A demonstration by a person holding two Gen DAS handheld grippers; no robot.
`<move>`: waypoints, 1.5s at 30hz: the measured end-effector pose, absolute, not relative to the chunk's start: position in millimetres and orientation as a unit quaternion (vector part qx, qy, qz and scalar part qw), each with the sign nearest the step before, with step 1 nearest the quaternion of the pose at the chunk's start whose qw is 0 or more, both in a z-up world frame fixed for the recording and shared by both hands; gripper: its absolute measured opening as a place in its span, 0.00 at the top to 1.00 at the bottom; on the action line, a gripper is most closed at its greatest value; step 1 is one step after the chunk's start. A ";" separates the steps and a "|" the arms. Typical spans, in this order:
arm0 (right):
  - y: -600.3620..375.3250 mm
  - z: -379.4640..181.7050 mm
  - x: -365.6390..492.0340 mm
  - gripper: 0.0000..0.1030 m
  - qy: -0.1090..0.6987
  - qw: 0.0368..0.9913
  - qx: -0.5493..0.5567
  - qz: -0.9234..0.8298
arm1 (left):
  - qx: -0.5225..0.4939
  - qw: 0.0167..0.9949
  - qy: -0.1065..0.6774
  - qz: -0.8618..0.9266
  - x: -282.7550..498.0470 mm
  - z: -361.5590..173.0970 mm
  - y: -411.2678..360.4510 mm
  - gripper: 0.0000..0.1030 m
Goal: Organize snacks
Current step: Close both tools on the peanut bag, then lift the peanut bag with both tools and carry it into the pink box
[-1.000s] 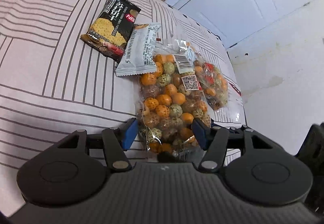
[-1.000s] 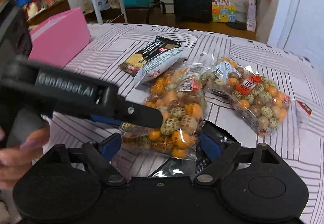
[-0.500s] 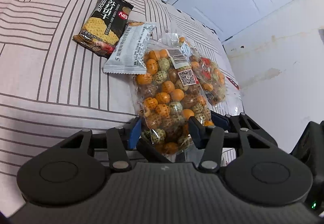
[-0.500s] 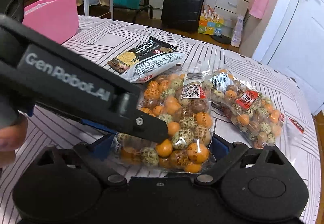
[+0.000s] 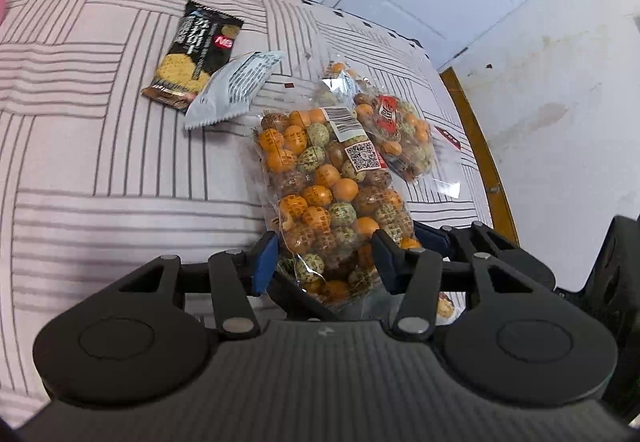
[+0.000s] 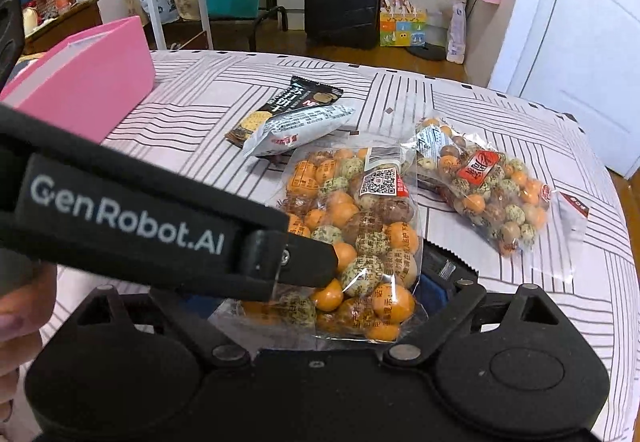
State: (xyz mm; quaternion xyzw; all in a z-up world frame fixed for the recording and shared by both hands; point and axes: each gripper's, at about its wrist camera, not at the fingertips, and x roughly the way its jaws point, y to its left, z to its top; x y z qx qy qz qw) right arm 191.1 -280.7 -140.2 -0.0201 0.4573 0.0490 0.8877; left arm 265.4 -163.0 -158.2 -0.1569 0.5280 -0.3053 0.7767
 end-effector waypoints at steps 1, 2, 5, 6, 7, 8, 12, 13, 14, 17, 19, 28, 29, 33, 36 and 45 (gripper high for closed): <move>-280.9 -138.5 190.6 0.07 0.459 0.887 -0.014 0.048 | -0.152 0.778 0.528 -0.305 262.8 -154.4 -162.3 0.53; -280.4 -137.8 190.3 0.07 0.461 0.886 -0.007 0.047 | -0.147 0.780 0.526 -0.306 260.2 -151.3 -161.8 0.53; -280.0 -134.4 182.6 0.07 0.466 0.883 0.006 0.046 | -0.137 0.782 0.527 -0.303 254.9 -145.3 -161.2 0.53; -279.2 -133.3 180.7 0.07 0.468 0.883 0.008 0.047 | -0.136 0.783 0.527 -0.302 252.4 -143.8 -160.4 0.53; -278.2 -132.0 179.3 0.07 0.469 0.882 0.010 0.046 | -0.133 0.783 0.528 -0.301 249.9 -142.0 -159.3 0.53; -276.7 -130.2 177.3 0.07 0.470 0.882 0.012 0.045 | -0.132 0.783 0.529 -0.300 247.6 -140.1 -158.1 0.53; -270.6 -121.6 166.4 0.07 0.468 0.882 0.020 0.044 | -0.122 0.783 0.531 -0.301 236.7 -128.9 -153.4 0.53; -269.4 -119.7 163.6 0.07 0.469 0.882 0.022 0.044 | -0.120 0.782 0.532 -0.301 233.7 -126.5 -152.2 0.53; -268.4 -116.7 158.2 0.07 0.468 0.882 0.023 0.045 | -0.119 0.781 0.533 -0.302 230.8 -123.9 -150.6 0.53; -264.0 -111.4 146.7 0.07 0.461 0.886 0.024 0.048 | -0.116 0.782 0.532 -0.303 220.0 -116.7 -144.8 0.53; -260.5 -107.9 138.7 0.07 0.457 0.887 0.026 0.052 | -0.112 0.785 0.529 -0.303 211.5 -111.4 -141.4 0.53; -236.9 -79.0 101.9 0.07 0.449 0.890 0.046 0.069 | -0.046 0.796 0.531 -0.286 172.7 -70.9 -127.4 0.53; -234.2 -74.7 99.1 0.07 0.449 0.889 0.048 0.070 | -0.045 0.797 0.529 -0.288 167.6 -65.6 -123.1 0.53; -218.6 -56.1 89.3 0.07 0.446 0.890 0.050 0.079 | -0.039 0.805 0.516 -0.289 149.5 -44.6 -105.0 0.52; -202.7 -42.9 85.0 0.07 0.446 0.890 0.049 0.085 | -0.042 0.809 0.513 -0.283 140.2 -31.0 -90.2 0.52; -155.0 -7.8 78.5 0.07 0.435 0.893 0.033 0.113 | -0.053 0.825 0.496 -0.264 119.5 5.4 -34.4 0.52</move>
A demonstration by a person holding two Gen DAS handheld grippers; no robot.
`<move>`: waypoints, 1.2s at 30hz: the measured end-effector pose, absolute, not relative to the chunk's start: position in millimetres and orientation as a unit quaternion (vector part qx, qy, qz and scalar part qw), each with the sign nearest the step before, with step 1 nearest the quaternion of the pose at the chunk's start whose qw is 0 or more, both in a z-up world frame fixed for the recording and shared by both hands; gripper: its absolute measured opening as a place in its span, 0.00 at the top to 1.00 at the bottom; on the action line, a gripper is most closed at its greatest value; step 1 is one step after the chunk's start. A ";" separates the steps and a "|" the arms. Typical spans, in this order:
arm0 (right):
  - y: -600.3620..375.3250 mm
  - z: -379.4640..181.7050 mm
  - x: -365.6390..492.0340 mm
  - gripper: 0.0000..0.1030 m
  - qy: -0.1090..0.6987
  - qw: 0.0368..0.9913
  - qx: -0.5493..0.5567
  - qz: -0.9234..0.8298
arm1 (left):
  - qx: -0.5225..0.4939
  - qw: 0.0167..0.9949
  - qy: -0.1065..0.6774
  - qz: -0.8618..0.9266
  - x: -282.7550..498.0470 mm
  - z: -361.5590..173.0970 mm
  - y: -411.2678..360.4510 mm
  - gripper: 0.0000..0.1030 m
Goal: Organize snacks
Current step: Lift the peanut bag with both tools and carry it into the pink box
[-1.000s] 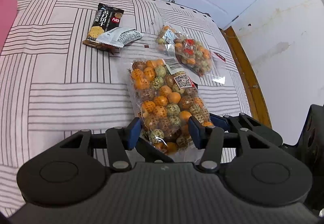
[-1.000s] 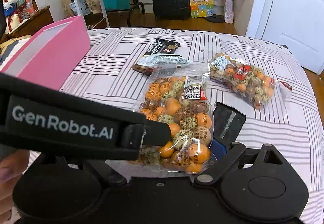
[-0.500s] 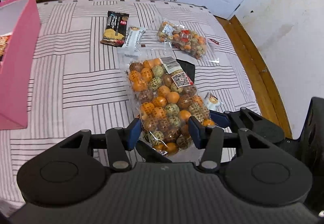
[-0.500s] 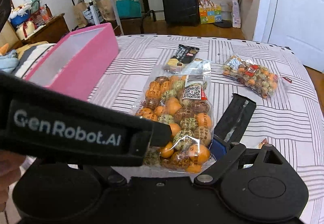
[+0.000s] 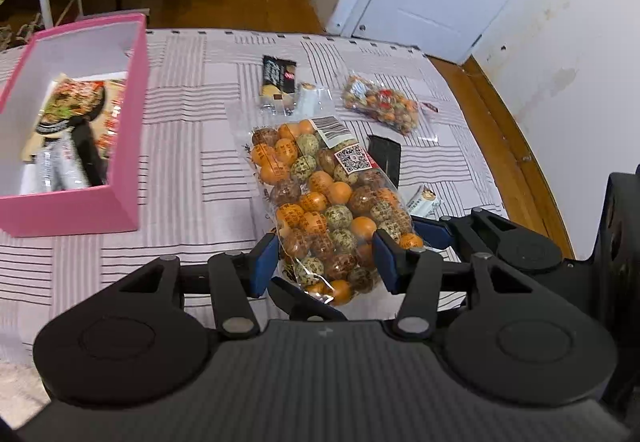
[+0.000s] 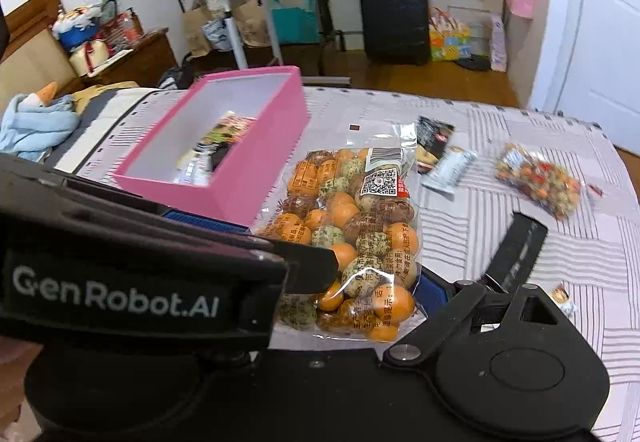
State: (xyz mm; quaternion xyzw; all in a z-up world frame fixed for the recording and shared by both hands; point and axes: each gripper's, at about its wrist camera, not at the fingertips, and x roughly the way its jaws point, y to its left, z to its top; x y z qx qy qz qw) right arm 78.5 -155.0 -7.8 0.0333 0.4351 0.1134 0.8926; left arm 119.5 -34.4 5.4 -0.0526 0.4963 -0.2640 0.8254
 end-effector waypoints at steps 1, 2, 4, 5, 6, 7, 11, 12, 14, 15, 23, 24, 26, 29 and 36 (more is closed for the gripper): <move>-149.7 -4.0 78.6 0.07 0.431 0.894 0.030 0.117 | -0.055 0.827 0.493 -0.263 118.3 8.6 -28.7 0.52; -144.1 -0.2 77.5 0.07 0.427 0.895 0.028 0.122 | -0.058 0.831 0.488 -0.262 116.6 12.9 -21.1 0.52; -134.2 5.5 79.3 0.07 0.419 0.898 0.025 0.134 | -0.063 0.837 0.479 -0.258 114.3 18.3 -8.8 0.51; -129.5 7.3 80.5 0.07 0.414 0.899 0.020 0.141 | -0.065 0.840 0.475 -0.256 113.3 21.2 -1.4 0.51; -124.3 9.4 81.0 0.07 0.407 0.901 0.013 0.147 | -0.068 0.842 0.472 -0.253 112.3 23.9 5.7 0.51; -118.9 11.2 80.8 0.07 0.400 0.903 0.009 0.154 | -0.074 0.843 0.471 -0.249 112.3 25.8 13.4 0.51; -98.6 14.0 88.5 0.07 0.382 0.906 0.001 0.180 | -0.079 0.856 0.453 -0.234 110.8 31.4 40.7 0.51; -93.3 14.1 92.1 0.07 0.379 0.907 -0.001 0.186 | -0.082 0.860 0.448 -0.229 111.1 31.4 47.1 0.51; -81.6 13.0 100.8 0.07 0.372 0.906 -0.005 0.200 | -0.084 0.868 0.437 -0.220 113.4 30.3 59.5 0.51; -76.0 11.3 104.1 0.07 0.369 0.906 -0.006 0.207 | -0.087 0.870 0.435 -0.216 116.1 29.4 65.5 0.51; -43.5 -5.7 138.1 0.07 0.353 0.904 0.018 0.239 | -0.073 0.886 0.416 -0.189 140.3 17.4 106.5 0.50; -40.7 -7.8 143.7 0.07 0.352 0.903 0.024 0.243 | -0.069 0.892 0.406 -0.185 141.9 15.1 108.6 0.50; -33.4 -13.4 152.9 0.07 0.348 0.904 0.027 0.247 | -0.069 0.899 0.396 -0.175 149.4 9.4 115.5 0.49; -20.9 -23.7 167.7 0.07 0.343 0.905 0.027 0.249 | -0.068 0.899 0.398 -0.171 168.4 2.6 129.4 0.49; 3.1 -48.5 215.9 0.06 0.367 0.895 0.053 0.249 | -0.090 0.877 0.438 -0.177 232.1 -20.8 169.8 0.49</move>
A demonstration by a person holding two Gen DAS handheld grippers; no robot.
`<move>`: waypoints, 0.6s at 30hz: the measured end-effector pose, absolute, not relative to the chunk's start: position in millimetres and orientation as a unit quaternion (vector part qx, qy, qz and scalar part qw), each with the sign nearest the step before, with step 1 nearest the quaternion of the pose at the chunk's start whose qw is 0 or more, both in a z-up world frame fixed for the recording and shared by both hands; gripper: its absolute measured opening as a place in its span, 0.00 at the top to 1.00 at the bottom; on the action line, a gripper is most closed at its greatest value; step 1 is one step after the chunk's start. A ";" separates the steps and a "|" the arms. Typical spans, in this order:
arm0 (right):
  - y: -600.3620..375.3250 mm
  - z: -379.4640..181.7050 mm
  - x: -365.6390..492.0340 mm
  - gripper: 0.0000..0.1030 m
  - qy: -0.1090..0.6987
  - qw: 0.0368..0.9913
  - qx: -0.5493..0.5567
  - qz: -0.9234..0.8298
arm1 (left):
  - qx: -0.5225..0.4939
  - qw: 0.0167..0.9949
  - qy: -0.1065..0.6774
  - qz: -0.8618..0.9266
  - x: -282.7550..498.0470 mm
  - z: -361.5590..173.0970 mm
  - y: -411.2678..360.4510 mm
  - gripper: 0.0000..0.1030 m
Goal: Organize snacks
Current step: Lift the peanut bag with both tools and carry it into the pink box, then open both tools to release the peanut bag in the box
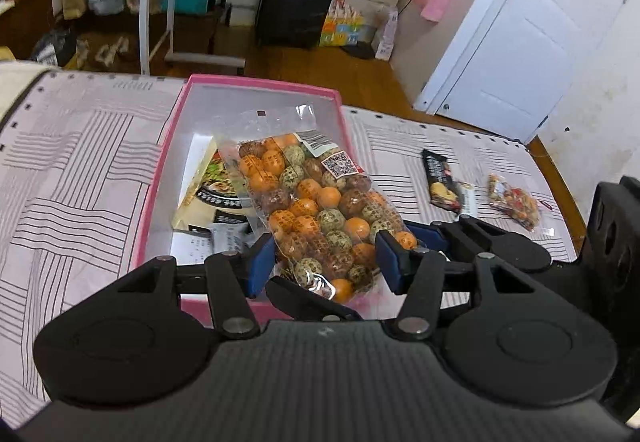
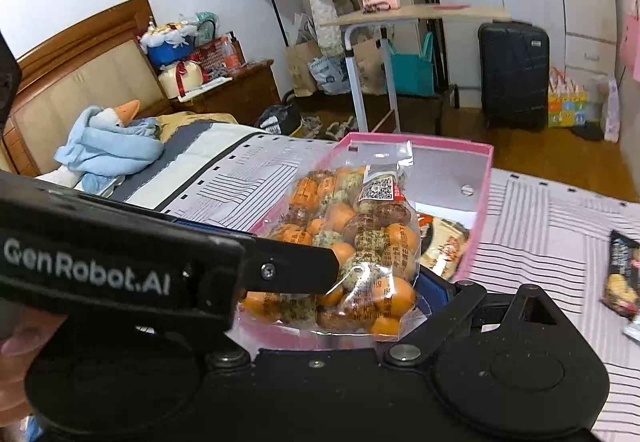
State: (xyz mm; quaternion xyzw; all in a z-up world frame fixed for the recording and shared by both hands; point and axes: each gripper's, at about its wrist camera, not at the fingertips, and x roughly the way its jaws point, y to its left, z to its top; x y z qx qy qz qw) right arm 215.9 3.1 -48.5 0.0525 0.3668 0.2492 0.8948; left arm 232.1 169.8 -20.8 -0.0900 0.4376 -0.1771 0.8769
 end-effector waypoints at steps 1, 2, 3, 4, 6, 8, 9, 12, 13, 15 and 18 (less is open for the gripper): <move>7.5 -53.3 223.8 0.06 0.373 0.892 0.054 0.250 | -0.093 0.874 0.443 -0.178 240.7 -25.1 175.2 0.49; 11.1 -57.5 229.1 0.06 0.376 0.891 0.055 0.249 | -0.092 0.871 0.447 -0.181 248.3 -29.7 179.6 0.49; 14.6 -61.7 234.1 0.06 0.380 0.889 0.055 0.249 | -0.091 0.870 0.449 -0.184 255.4 -34.6 184.3 0.49; 18.2 -66.7 240.5 0.06 0.386 0.886 0.054 0.252 | -0.093 0.868 0.452 -0.184 261.0 -40.1 188.4 0.49; 23.0 -76.8 251.0 0.06 0.400 0.878 0.057 0.257 | -0.096 0.862 0.466 -0.176 274.0 -50.7 194.3 0.49; 26.3 -85.3 261.0 0.06 0.415 0.869 0.068 0.260 | -0.093 0.861 0.470 -0.171 281.8 -59.6 198.4 0.49; 27.4 -88.6 264.5 0.06 0.424 0.864 0.073 0.261 | -0.094 0.860 0.473 -0.168 283.9 -62.8 199.4 0.49; 32.0 -96.1 272.4 0.05 0.454 0.846 0.080 0.268 | -0.101 0.855 0.482 -0.163 291.1 -72.6 204.5 0.49; 33.7 -98.9 274.1 0.03 0.463 0.839 0.081 0.274 | -0.101 0.856 0.482 -0.159 292.2 -75.0 205.8 0.49; 32.6 -101.9 275.1 0.03 0.474 0.830 0.089 0.279 | -0.097 0.856 0.484 -0.152 293.6 -78.7 205.5 0.49; 26.8 -102.0 274.2 0.02 0.476 0.826 0.092 0.288 | -0.101 0.857 0.481 -0.152 292.7 -80.7 205.9 0.49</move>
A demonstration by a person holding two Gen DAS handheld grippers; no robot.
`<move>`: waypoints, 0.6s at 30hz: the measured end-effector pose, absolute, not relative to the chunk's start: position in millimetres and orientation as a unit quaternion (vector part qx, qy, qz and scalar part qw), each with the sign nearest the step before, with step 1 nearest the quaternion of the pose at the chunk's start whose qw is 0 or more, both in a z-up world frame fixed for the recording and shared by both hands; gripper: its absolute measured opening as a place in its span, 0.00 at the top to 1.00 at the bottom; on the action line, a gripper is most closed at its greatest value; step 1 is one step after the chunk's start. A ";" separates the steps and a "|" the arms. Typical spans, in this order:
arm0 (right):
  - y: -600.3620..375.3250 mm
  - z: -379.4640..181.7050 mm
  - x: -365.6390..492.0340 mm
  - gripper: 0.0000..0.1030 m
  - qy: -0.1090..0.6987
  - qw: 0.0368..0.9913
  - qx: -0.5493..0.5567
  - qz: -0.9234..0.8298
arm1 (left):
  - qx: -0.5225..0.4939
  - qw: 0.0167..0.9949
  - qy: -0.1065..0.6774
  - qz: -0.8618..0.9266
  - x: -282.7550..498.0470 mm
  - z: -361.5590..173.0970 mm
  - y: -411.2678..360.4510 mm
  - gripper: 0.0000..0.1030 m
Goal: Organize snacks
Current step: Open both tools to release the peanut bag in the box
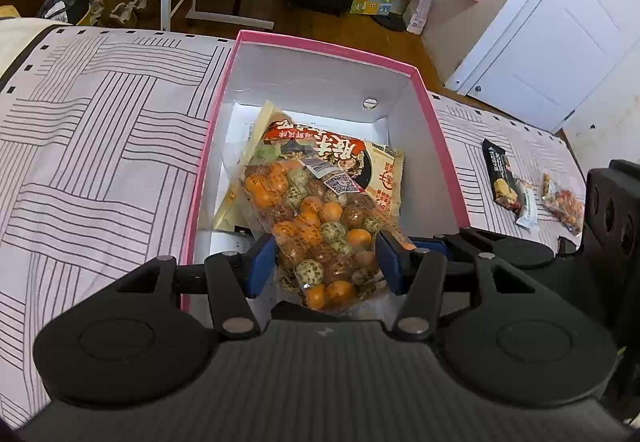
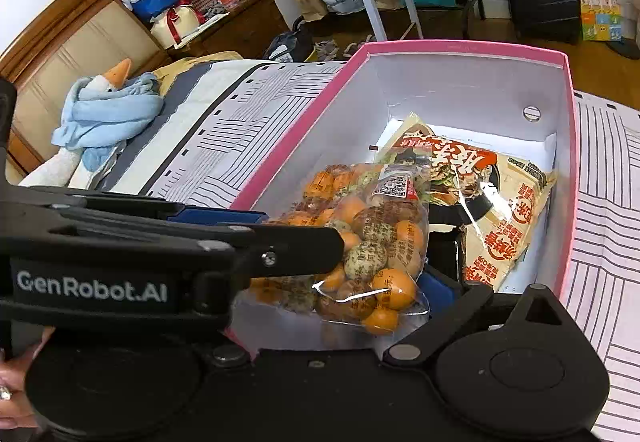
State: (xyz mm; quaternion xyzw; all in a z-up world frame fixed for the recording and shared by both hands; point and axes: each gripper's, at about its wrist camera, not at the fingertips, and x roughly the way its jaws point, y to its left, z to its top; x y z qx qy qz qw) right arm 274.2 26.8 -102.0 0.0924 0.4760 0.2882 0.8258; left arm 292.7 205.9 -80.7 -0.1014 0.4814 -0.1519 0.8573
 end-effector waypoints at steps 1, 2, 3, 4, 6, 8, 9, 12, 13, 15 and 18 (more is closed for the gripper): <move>25.0 -100.8 272.2 0.03 0.475 0.825 0.089 0.293 | -0.094 0.862 0.476 -0.146 291.0 -79.4 204.6 0.49; 23.3 -99.2 269.3 0.03 0.474 0.824 0.084 0.299 | -0.078 0.870 0.469 -0.133 289.5 -77.6 202.5 0.49; 21.9 -97.7 266.7 0.03 0.473 0.824 0.077 0.302 | -0.063 0.875 0.465 -0.120 287.6 -75.7 202.3 0.49; 22.0 -95.8 264.0 0.03 0.470 0.826 0.068 0.303 | -0.051 0.878 0.462 -0.112 287.3 -74.9 201.4 0.49; 21.2 -91.3 257.4 0.03 0.466 0.831 0.047 0.300 | -0.063 0.873 0.469 -0.116 286.3 -73.5 203.8 0.50; 19.4 -89.2 256.0 0.03 0.463 0.835 0.046 0.294 | -0.085 0.870 0.470 -0.122 283.4 -71.2 207.5 0.50; 16.6 -88.8 256.8 0.03 0.468 0.834 0.054 0.289 | -0.088 0.871 0.469 -0.121 281.4 -69.5 208.0 0.50; 8.5 -83.8 258.6 0.03 0.463 0.836 0.082 0.282 | -0.089 0.872 0.467 -0.119 276.7 -65.1 207.2 0.51; 7.5 -82.6 258.5 0.03 0.461 0.838 0.085 0.279 | -0.091 0.872 0.467 -0.118 276.1 -63.3 206.1 0.51; 4.1 -78.3 255.1 0.12 0.448 0.846 0.087 0.275 | -0.096 0.872 0.466 -0.114 272.3 -59.8 204.9 0.51; -1.7 -71.2 246.0 0.36 0.442 0.858 0.044 0.259 | -0.099 0.873 0.464 -0.115 263.9 -52.9 202.0 0.51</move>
